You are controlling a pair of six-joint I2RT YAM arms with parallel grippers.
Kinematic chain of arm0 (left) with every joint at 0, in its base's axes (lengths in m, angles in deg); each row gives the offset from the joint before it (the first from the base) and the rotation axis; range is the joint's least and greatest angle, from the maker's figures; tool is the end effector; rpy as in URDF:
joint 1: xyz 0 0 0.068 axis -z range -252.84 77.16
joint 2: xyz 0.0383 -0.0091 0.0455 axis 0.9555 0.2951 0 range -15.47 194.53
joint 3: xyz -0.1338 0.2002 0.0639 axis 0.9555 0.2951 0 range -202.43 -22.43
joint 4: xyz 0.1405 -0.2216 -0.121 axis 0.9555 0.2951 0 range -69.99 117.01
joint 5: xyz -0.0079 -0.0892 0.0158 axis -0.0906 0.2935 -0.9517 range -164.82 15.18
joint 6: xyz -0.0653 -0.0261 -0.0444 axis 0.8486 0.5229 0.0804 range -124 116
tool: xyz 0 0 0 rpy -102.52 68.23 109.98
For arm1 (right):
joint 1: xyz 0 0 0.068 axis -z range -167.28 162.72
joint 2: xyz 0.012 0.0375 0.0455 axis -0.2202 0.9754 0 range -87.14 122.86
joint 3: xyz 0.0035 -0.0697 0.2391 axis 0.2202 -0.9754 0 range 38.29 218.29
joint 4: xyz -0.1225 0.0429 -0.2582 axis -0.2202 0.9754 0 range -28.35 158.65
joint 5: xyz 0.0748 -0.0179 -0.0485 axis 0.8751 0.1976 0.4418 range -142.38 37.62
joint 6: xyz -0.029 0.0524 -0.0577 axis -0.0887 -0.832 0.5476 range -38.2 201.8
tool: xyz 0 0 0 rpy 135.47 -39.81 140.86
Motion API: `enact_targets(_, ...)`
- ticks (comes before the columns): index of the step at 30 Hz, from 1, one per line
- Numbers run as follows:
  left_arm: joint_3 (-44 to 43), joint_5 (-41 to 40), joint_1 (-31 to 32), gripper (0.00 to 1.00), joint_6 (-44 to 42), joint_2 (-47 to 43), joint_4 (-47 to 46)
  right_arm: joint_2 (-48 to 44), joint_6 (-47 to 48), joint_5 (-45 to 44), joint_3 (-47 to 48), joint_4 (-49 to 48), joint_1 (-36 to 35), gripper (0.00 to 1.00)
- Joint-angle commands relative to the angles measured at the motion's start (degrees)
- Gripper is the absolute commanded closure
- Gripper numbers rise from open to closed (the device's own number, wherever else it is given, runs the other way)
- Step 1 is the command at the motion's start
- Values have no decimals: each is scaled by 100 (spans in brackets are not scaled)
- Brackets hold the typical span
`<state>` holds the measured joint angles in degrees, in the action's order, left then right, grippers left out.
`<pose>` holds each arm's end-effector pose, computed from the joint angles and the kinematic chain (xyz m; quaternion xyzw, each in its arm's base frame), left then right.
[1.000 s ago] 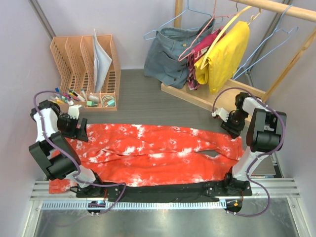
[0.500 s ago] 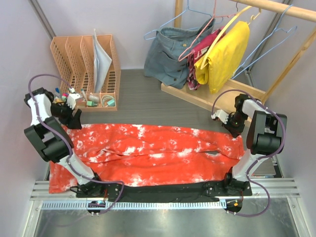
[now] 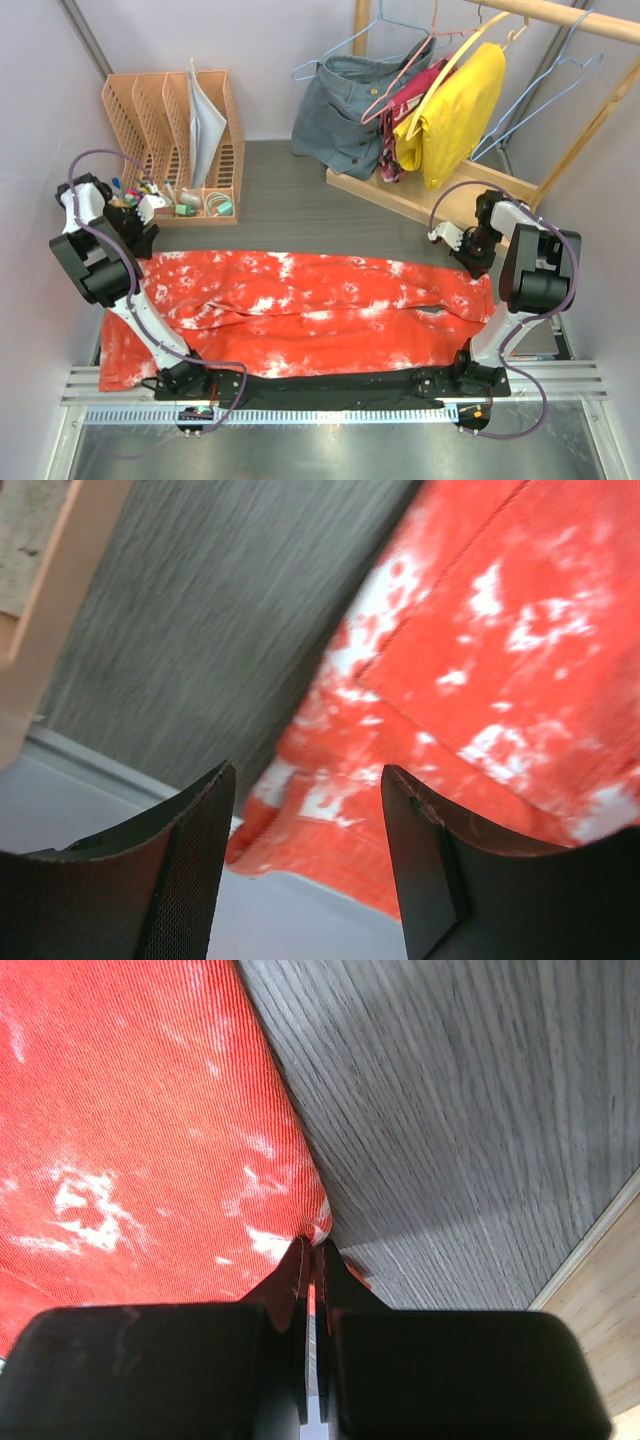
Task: Place the trousers on the hanger
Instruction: Fold the trousers
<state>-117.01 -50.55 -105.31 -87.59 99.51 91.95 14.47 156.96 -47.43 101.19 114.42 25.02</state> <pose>0.3477 0.1861 0.1511 0.4179 0.8836 -0.1282 0.1677 0.3099 -0.0611 0.0770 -0.5205 0.8527 0.0401 0.0205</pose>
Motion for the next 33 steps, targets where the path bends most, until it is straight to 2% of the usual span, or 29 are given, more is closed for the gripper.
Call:
enact_targets(1, -149, -353, 39, 39, -281, 262, -503, -18, 140, 103, 65, -329, 54, 99)
enact_targets(3, 53, -397, 39, 39, -315, 271, -795, -9, 131, 41, 74, -347, 54, 99)
enact_targets(9, -69, -476, 91, 41, -527, 613, -313, -18, 96, -29, 83, -382, 54, 99)
enact_targets(13, 98, -607, 92, 46, -430, 710, -479, -35, 70, -47, 83, -426, 54, 99)
enact_targets(16, 72, -862, 144, 63, -404, 867, -366, -70, -18, -47, 83, -540, 54, 99)
enact_targets(17, 11, -871, 144, 74, -377, 903, -287, -70, -53, -38, 91, -575, 54, 99)
enact_targets(21, -262, -609, 136, 94, -97, 834, -259, -158, -316, -12, 231, -926, 54, 99)
enact_targets(22, -271, -495, 153, 99, 235, 755, -381, -176, -361, -3, 276, -970, 62, 99)
enact_targets(27, -876, 59, 171, 100, 861, 262, -550, -386, -642, -12, 539, -1577, 124, 99)
enact_targets(29, -1244, 183, 171, 100, 968, 174, -314, -448, -669, 23, 671, -1595, 150, 99)
enact_targets(33, -1300, 341, 171, 100, 1073, -185, -259, -781, -678, 190, 812, -1595, 238, 99)
